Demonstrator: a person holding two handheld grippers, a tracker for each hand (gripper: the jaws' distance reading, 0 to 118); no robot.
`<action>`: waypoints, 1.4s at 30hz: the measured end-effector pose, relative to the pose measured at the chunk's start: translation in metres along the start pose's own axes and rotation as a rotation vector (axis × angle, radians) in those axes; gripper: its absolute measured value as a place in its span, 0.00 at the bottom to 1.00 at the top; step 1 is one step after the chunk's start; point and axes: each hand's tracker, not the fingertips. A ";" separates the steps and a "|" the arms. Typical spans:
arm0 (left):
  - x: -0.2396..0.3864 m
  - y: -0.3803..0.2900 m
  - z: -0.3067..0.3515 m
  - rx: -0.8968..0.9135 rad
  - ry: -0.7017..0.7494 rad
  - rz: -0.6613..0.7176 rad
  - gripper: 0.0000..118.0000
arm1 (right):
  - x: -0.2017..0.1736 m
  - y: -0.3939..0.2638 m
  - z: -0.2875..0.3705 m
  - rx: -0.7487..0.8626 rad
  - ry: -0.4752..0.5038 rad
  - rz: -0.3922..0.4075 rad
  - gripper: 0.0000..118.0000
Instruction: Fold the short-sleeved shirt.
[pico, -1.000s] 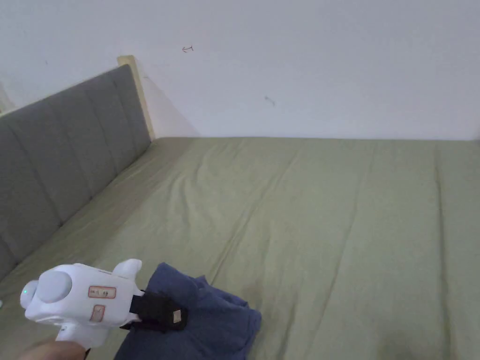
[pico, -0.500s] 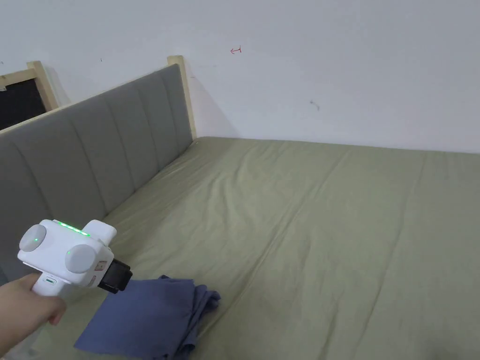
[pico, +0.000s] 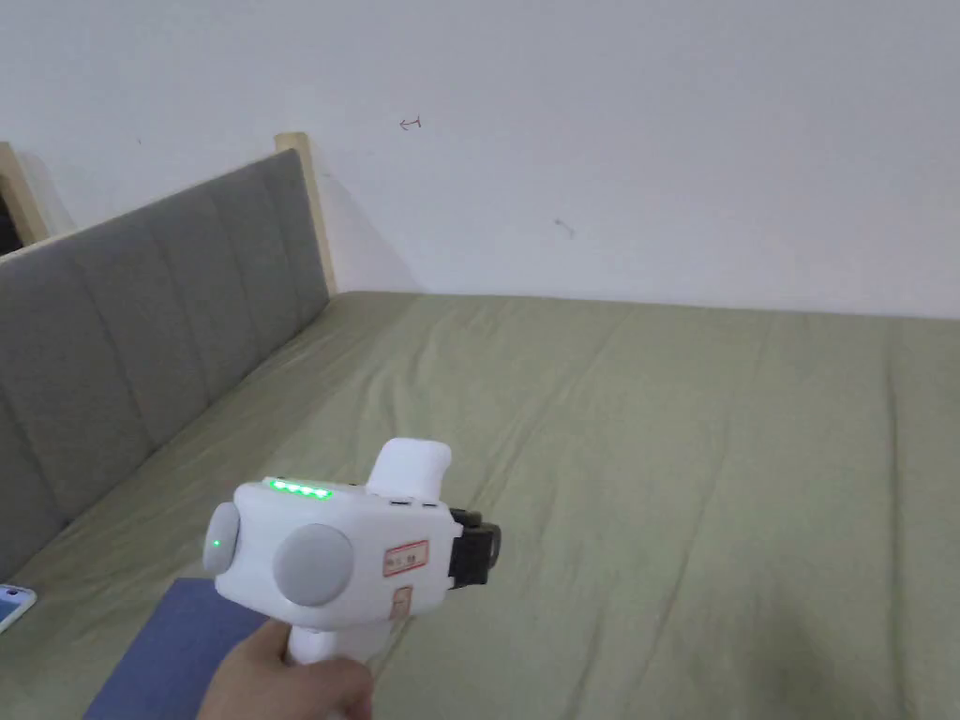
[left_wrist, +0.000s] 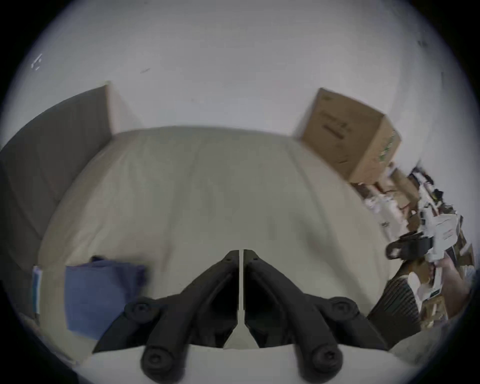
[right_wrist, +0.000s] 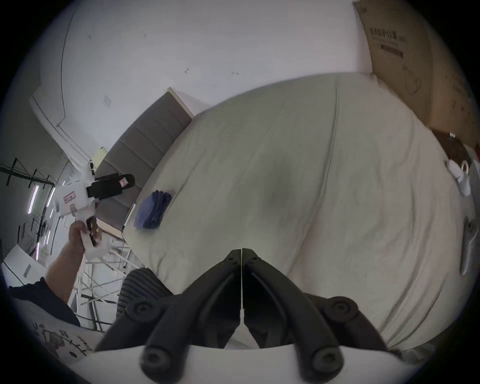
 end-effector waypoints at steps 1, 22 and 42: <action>0.026 0.005 -0.001 0.063 -0.007 0.012 0.02 | -0.004 0.008 0.008 0.040 -0.001 0.006 0.00; 0.195 0.006 0.049 0.799 0.327 -0.087 0.15 | -0.055 0.031 0.084 0.951 -0.500 0.257 0.42; 0.197 0.001 0.044 0.706 0.303 -0.148 1.00 | -0.058 0.017 0.071 0.905 -0.520 0.288 1.00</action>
